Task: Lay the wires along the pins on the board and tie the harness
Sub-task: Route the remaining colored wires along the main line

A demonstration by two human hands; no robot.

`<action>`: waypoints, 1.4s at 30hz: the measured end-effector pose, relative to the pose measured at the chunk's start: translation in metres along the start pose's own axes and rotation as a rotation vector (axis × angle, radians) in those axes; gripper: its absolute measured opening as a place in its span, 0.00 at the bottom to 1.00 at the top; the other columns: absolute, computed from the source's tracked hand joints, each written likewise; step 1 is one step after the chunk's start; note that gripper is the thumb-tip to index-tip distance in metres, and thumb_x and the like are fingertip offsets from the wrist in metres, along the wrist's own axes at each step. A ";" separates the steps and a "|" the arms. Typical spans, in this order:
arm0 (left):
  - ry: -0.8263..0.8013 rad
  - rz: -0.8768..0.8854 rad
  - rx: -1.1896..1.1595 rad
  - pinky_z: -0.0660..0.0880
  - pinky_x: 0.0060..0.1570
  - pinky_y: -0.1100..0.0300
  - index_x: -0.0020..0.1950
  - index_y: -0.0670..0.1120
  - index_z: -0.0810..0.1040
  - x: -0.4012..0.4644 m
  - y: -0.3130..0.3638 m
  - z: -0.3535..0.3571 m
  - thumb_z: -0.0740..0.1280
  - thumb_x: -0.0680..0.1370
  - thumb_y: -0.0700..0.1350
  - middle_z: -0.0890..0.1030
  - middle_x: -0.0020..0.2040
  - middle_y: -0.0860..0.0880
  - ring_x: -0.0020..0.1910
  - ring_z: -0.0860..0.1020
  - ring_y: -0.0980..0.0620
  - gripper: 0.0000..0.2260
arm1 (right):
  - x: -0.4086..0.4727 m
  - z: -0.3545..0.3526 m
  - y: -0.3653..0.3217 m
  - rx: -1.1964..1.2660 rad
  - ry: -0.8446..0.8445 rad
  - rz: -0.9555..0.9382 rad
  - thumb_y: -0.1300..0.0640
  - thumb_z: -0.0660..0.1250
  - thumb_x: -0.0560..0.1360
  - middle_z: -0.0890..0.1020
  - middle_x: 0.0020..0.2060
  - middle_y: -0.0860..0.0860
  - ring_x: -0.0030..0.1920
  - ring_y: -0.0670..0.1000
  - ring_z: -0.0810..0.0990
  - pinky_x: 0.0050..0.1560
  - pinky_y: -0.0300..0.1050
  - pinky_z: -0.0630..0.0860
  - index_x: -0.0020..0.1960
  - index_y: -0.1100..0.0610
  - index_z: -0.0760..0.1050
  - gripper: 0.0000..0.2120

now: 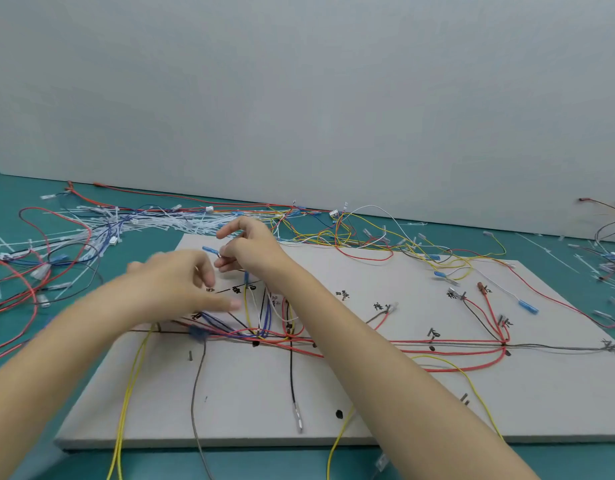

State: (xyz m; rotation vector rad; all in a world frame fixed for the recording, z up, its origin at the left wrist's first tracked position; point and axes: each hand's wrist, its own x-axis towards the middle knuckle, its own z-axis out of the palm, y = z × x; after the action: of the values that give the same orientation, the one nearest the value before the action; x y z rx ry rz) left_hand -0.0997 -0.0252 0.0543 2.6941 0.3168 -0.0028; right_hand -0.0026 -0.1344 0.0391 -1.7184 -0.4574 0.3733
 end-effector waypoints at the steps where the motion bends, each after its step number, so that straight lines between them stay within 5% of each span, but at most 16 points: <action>1: 0.033 -0.015 -0.093 0.67 0.41 0.57 0.42 0.52 0.75 0.003 -0.006 -0.006 0.76 0.63 0.64 0.78 0.40 0.55 0.41 0.74 0.57 0.20 | -0.002 0.002 0.000 -0.016 -0.006 -0.006 0.74 0.58 0.75 0.74 0.32 0.57 0.32 0.53 0.77 0.39 0.47 0.78 0.51 0.61 0.70 0.11; 4: 0.083 -0.038 -0.245 0.68 0.35 0.61 0.45 0.50 0.79 0.013 -0.022 -0.015 0.75 0.71 0.55 0.81 0.41 0.52 0.40 0.77 0.56 0.11 | -0.005 0.011 0.001 -0.076 0.023 -0.014 0.73 0.60 0.74 0.76 0.32 0.57 0.32 0.54 0.78 0.46 0.56 0.80 0.47 0.60 0.73 0.10; 8: -0.037 -0.081 -0.399 0.70 0.44 0.58 0.45 0.48 0.83 0.026 -0.033 -0.011 0.65 0.80 0.50 0.84 0.41 0.50 0.43 0.77 0.51 0.09 | -0.011 0.023 0.006 -0.161 0.093 -0.016 0.72 0.63 0.71 0.81 0.36 0.62 0.37 0.60 0.82 0.47 0.61 0.81 0.41 0.56 0.76 0.12; 13: -0.015 -0.076 -0.480 0.73 0.42 0.61 0.46 0.44 0.83 0.033 -0.035 0.001 0.67 0.79 0.46 0.84 0.39 0.46 0.38 0.76 0.49 0.08 | -0.016 0.026 0.010 -0.137 0.213 -0.004 0.69 0.68 0.70 0.83 0.42 0.61 0.41 0.60 0.84 0.46 0.56 0.83 0.36 0.52 0.77 0.13; 17: 0.170 0.002 -0.525 0.69 0.42 0.56 0.46 0.45 0.82 0.039 -0.031 0.011 0.67 0.79 0.47 0.78 0.38 0.47 0.39 0.74 0.49 0.07 | -0.017 0.011 -0.003 0.120 0.196 0.052 0.71 0.68 0.72 0.81 0.35 0.59 0.34 0.55 0.81 0.44 0.49 0.81 0.43 0.61 0.78 0.07; 20: 0.308 0.040 -0.462 0.67 0.37 0.56 0.43 0.47 0.79 0.037 -0.025 0.018 0.68 0.77 0.48 0.77 0.36 0.49 0.37 0.74 0.49 0.06 | -0.018 -0.002 -0.010 0.250 0.178 0.083 0.72 0.67 0.73 0.80 0.35 0.57 0.32 0.53 0.80 0.42 0.44 0.80 0.42 0.59 0.75 0.09; 23: 0.225 0.172 -0.328 0.70 0.39 0.58 0.37 0.53 0.81 0.031 -0.016 0.025 0.71 0.75 0.48 0.80 0.39 0.53 0.41 0.77 0.51 0.07 | -0.017 -0.007 -0.015 0.276 0.161 0.096 0.73 0.65 0.73 0.79 0.35 0.57 0.32 0.53 0.79 0.39 0.42 0.79 0.45 0.60 0.74 0.09; 27: 0.146 0.434 -0.009 0.70 0.59 0.47 0.59 0.53 0.81 0.031 -0.012 0.038 0.64 0.79 0.47 0.76 0.62 0.51 0.60 0.72 0.45 0.10 | -0.017 -0.006 -0.018 0.255 0.178 0.089 0.74 0.63 0.74 0.77 0.34 0.58 0.32 0.54 0.76 0.36 0.43 0.78 0.45 0.61 0.73 0.09; 30: 0.160 0.446 0.113 0.68 0.59 0.49 0.66 0.59 0.75 0.032 -0.015 0.040 0.60 0.81 0.51 0.71 0.67 0.57 0.60 0.67 0.49 0.14 | -0.017 -0.008 -0.017 0.242 0.171 0.102 0.74 0.62 0.74 0.78 0.34 0.58 0.33 0.55 0.76 0.37 0.43 0.78 0.47 0.60 0.73 0.10; 36: 0.099 0.412 0.205 0.67 0.52 0.51 0.66 0.63 0.73 0.034 -0.012 0.043 0.55 0.82 0.52 0.70 0.67 0.58 0.50 0.62 0.52 0.15 | -0.016 -0.001 -0.013 0.099 0.171 0.137 0.72 0.64 0.74 0.79 0.41 0.60 0.43 0.56 0.78 0.55 0.55 0.78 0.40 0.54 0.73 0.13; 42: -0.028 0.348 0.163 0.63 0.61 0.51 0.60 0.69 0.74 0.028 -0.014 0.031 0.60 0.80 0.55 0.71 0.66 0.62 0.62 0.69 0.53 0.11 | -0.016 0.004 -0.008 0.096 0.183 0.132 0.72 0.61 0.74 0.78 0.36 0.59 0.40 0.57 0.78 0.54 0.57 0.78 0.46 0.56 0.74 0.12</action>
State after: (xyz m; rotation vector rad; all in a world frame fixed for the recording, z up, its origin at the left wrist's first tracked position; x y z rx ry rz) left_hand -0.0742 -0.0191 0.0188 2.8713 -0.1705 0.0380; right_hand -0.0193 -0.1374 0.0465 -1.6760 -0.1909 0.3237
